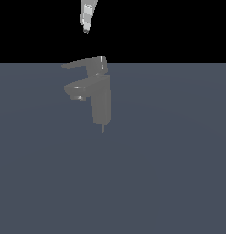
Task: Turn on the faucet by rotating a designated handle.
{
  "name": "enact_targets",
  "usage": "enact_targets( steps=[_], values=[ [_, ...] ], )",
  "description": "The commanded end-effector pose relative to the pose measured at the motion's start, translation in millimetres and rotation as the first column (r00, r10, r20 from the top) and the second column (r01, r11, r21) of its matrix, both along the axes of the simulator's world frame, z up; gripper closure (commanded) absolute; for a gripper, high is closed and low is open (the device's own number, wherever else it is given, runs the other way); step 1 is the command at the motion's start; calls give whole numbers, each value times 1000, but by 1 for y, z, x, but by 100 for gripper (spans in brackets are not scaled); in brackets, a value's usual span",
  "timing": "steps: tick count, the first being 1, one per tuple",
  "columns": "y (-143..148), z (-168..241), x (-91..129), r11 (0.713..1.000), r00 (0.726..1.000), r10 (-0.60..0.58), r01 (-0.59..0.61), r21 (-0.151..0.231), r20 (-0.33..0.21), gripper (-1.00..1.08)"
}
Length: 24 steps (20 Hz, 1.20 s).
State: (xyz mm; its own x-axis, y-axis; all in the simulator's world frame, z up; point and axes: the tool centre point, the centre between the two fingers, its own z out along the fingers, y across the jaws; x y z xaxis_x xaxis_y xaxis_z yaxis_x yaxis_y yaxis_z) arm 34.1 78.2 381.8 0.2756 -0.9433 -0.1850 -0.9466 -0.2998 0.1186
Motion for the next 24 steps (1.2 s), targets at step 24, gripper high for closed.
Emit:
enact_targets(
  steps=[24],
  values=[
    [67, -113, 78, 880, 893, -449, 437, -186, -26, 108]
  ],
)
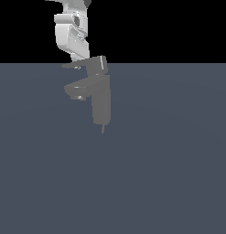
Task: Turn on the faucet by rotating a designated handle.
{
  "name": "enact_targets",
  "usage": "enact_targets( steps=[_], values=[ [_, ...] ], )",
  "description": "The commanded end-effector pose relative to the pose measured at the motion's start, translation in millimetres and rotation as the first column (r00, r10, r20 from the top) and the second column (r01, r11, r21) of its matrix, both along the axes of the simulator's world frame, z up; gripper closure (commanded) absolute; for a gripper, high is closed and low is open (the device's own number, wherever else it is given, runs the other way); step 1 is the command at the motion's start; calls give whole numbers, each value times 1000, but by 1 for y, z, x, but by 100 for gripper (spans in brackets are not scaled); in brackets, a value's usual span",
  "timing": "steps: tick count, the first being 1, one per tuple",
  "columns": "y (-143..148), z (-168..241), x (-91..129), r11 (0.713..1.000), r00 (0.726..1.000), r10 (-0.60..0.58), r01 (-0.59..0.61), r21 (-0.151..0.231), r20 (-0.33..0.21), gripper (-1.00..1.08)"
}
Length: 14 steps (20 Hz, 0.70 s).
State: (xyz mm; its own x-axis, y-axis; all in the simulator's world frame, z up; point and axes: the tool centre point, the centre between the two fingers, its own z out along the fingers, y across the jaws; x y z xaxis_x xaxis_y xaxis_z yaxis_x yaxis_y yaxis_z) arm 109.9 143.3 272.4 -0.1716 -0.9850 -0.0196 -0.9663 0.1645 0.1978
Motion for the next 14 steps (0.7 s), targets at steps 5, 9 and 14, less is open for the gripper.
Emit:
enact_targets(
  steps=[5, 9, 14],
  values=[
    [5, -9, 4, 999, 999, -32, 32, -16, -1, 108],
    [5, -9, 4, 999, 999, -33, 33, -16, -1, 108],
    [7, -7, -4, 999, 999, -32, 32, -16, -1, 108]
  ],
)
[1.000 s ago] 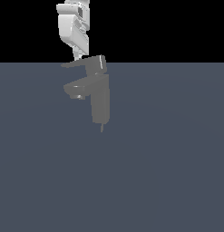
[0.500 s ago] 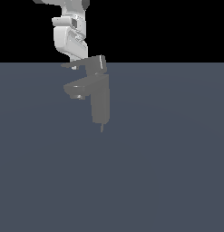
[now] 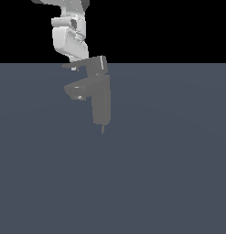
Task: Turn on the faucet by rotating a designated handle.
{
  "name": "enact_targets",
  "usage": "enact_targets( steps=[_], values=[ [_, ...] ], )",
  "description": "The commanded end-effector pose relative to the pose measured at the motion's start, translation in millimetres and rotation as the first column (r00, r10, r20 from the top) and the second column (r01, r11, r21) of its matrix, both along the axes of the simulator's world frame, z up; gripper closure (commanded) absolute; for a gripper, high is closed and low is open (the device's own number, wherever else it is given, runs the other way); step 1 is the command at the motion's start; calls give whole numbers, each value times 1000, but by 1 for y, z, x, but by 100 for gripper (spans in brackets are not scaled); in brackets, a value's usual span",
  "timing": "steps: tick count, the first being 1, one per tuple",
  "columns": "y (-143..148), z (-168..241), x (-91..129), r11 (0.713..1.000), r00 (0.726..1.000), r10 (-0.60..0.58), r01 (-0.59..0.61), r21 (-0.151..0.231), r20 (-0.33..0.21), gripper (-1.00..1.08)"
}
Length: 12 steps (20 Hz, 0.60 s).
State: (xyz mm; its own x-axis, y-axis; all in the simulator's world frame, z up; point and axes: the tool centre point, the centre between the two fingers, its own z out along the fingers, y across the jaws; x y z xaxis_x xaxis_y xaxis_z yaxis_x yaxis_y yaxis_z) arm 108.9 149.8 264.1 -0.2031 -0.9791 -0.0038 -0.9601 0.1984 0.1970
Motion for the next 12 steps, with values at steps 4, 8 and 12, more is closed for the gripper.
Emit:
enact_targets(
  steps=[4, 8, 12],
  values=[
    [3, 3, -11, 1000, 1000, 0, 0, 0, 0, 108],
    [5, 4, -20, 1000, 1000, 0, 0, 0, 0, 108],
    [7, 6, -29, 1000, 1000, 0, 0, 0, 0, 108]
  ],
)
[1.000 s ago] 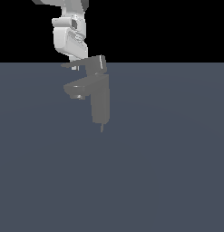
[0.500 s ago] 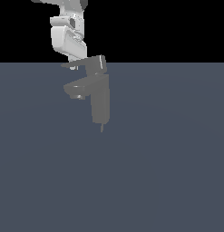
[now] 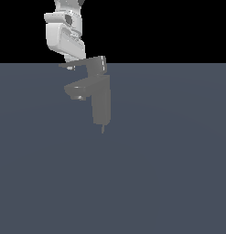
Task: Turn on the faucet by rotating a designated handle.
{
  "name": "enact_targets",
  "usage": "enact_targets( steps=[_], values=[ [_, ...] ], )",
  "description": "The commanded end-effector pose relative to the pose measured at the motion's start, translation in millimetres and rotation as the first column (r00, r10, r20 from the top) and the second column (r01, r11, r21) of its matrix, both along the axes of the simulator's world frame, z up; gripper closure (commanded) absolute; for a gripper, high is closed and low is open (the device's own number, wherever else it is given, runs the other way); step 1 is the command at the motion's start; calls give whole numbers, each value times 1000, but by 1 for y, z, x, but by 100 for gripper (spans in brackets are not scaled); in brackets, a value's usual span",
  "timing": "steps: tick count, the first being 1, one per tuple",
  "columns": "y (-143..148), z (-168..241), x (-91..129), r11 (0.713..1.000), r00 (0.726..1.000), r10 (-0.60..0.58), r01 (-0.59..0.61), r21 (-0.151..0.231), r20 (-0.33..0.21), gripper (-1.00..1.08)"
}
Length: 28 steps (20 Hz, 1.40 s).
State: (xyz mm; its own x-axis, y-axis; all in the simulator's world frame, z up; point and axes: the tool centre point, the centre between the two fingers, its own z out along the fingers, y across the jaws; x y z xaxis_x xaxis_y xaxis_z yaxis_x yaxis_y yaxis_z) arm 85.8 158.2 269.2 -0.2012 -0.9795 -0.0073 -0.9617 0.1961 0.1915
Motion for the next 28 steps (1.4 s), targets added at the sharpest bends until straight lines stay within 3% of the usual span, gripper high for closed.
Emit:
enact_targets(
  steps=[1, 25, 28],
  values=[
    [0, 2, -8, 1000, 1000, -2, 2, -2, -6, 108],
    [15, 14, -69, 1000, 1000, -2, 2, -2, -5, 108],
    [7, 10, -67, 1000, 1000, -10, 10, -8, -7, 108]
  ],
)
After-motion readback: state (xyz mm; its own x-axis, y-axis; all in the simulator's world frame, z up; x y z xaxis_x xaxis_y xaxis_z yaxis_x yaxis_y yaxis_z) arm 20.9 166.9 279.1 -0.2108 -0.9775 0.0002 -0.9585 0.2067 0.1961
